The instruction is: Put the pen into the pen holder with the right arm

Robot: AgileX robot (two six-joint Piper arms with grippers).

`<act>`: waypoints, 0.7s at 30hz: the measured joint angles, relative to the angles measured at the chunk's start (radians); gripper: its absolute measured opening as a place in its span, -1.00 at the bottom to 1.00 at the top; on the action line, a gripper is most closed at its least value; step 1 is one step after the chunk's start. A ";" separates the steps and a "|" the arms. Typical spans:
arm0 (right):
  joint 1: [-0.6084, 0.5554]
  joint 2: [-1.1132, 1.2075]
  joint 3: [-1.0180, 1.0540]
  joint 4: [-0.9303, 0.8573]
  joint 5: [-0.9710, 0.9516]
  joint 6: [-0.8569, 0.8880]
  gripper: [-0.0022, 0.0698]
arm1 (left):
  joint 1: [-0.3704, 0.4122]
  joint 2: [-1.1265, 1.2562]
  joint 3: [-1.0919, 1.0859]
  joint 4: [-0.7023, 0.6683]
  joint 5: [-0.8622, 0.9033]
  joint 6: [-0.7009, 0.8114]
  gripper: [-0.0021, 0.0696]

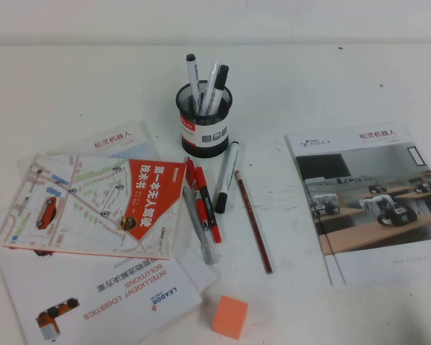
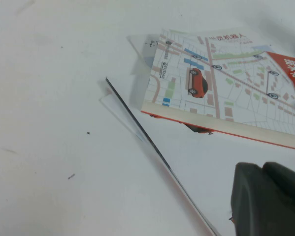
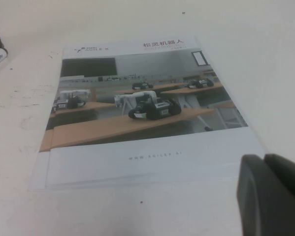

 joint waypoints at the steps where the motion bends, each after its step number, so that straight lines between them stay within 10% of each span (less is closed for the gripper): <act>1: 0.000 0.000 0.000 0.000 0.000 0.000 -0.99 | 0.000 0.000 0.000 0.000 0.000 0.000 -0.95; 21: 0.000 0.000 0.000 0.002 0.000 0.000 -0.99 | 0.000 0.000 0.000 0.011 0.000 0.000 -0.95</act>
